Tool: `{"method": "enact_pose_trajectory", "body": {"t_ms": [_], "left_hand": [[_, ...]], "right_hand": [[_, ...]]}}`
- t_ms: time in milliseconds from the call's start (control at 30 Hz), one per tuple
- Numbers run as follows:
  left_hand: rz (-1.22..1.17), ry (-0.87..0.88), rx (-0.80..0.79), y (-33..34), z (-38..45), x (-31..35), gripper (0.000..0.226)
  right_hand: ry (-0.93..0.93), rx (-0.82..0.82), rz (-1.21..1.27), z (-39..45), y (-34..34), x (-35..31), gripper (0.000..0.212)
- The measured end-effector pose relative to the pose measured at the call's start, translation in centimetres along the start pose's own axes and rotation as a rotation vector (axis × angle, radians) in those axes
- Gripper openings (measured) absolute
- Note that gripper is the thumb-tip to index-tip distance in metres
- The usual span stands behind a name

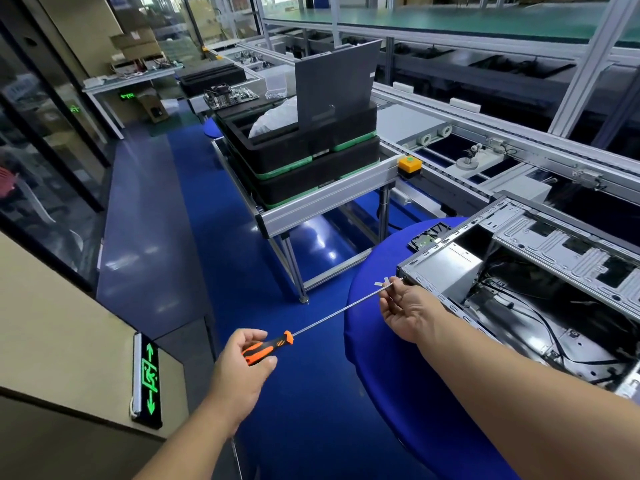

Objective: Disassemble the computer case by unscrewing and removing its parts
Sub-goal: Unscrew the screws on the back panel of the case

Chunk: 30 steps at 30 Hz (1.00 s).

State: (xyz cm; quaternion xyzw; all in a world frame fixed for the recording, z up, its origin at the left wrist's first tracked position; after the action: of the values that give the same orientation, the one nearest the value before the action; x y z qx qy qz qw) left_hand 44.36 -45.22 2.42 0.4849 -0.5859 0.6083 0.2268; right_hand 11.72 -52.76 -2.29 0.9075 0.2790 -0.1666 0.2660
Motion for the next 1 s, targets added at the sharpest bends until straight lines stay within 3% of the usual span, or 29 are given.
{"method": "enact_pose_trajectory", "body": {"t_ms": [133, 267, 467, 633, 800, 1000], "left_hand": [[0.296, 0.298, 0.001, -0.3, -0.6, 1.5, 0.035], [0.283, 0.312, -0.026, 0.0, -1.1, 0.3, 0.026], [0.062, 0.112, -0.100, 0.5, -0.1, -1.7, 0.019], [-0.363, -0.245, -0.211, 1.6, 0.1, -3.6, 0.019], [-0.409, -0.594, -0.302, 2.2, -1.0, -5.2, 0.052], [-0.424, -0.646, -0.316, 2.5, -1.3, -5.2, 0.056]], "right_hand": [[0.001, -0.001, 0.009, 0.2, 0.0, 0.0, 0.017], [0.000, -0.007, 0.015, 0.2, -0.1, 0.1, 0.016], [0.002, 0.001, 0.024, 0.1, -0.3, 0.0, 0.017], [-0.001, 0.011, 0.015, 0.1, -0.2, 0.0, 0.023], [0.001, -0.009, -0.002, -0.2, -0.1, 0.0, 0.025], [-0.005, -0.028, 0.011, -0.6, 0.2, -0.1, 0.023]]}}
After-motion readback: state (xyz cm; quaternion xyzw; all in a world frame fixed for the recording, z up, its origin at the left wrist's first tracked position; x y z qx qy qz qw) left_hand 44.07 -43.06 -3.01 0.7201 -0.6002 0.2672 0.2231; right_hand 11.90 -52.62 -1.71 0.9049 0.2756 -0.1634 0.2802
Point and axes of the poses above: each hand's wrist, its own z-axis towards the middle knuckle, its own y-axis out of the palm, x = y × z, the point moved 8 cm from there along z, towards the middle knuckle, and after that the axes turned 6 degrees about x, right-handed, at the moved point
